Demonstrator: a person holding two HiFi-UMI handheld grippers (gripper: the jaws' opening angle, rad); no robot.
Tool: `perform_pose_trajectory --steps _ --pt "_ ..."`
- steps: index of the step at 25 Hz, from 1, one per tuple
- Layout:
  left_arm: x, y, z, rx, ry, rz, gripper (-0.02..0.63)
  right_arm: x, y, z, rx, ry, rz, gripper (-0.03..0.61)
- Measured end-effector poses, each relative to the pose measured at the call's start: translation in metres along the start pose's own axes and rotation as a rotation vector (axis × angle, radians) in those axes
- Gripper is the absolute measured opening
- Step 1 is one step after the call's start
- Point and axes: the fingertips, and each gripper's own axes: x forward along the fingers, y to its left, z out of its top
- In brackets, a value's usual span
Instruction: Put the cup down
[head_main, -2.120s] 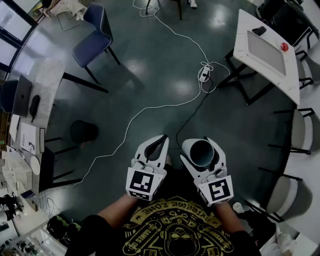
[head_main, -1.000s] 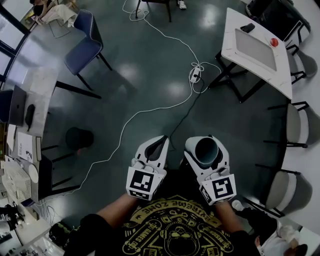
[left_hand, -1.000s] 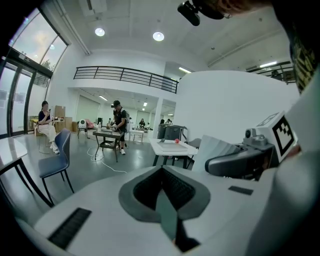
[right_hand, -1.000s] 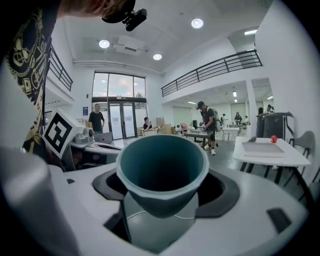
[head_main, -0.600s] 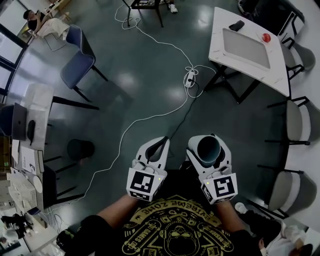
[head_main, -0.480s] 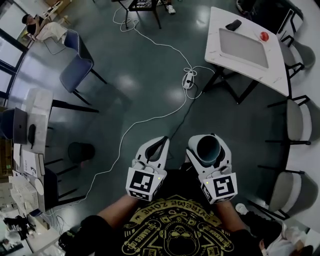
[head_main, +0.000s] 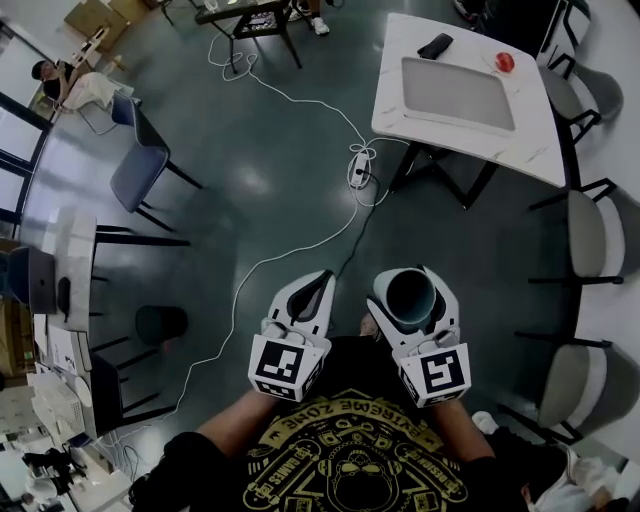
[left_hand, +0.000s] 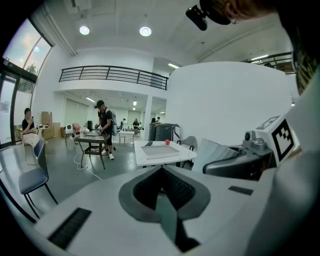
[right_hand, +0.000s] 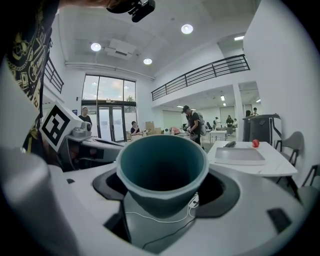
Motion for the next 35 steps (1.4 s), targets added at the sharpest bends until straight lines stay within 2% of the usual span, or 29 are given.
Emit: perform_pose_trajectory --steps 8,17,25,35 --pt "0.037 -0.033 0.014 0.029 -0.003 -0.035 0.011 -0.015 -0.046 0.004 -0.003 -0.015 -0.037 0.382" --pt "0.063 -0.052 0.017 0.037 0.008 -0.093 0.011 -0.026 -0.072 0.003 0.017 -0.018 -0.093 0.382" --pt "0.108 -0.039 0.021 0.026 0.028 -0.140 0.011 0.003 -0.104 0.002 0.043 0.016 -0.136 0.382" --pt "0.184 -0.010 0.047 0.045 0.048 -0.212 0.011 0.058 -0.154 0.016 0.074 0.041 -0.201 0.382"
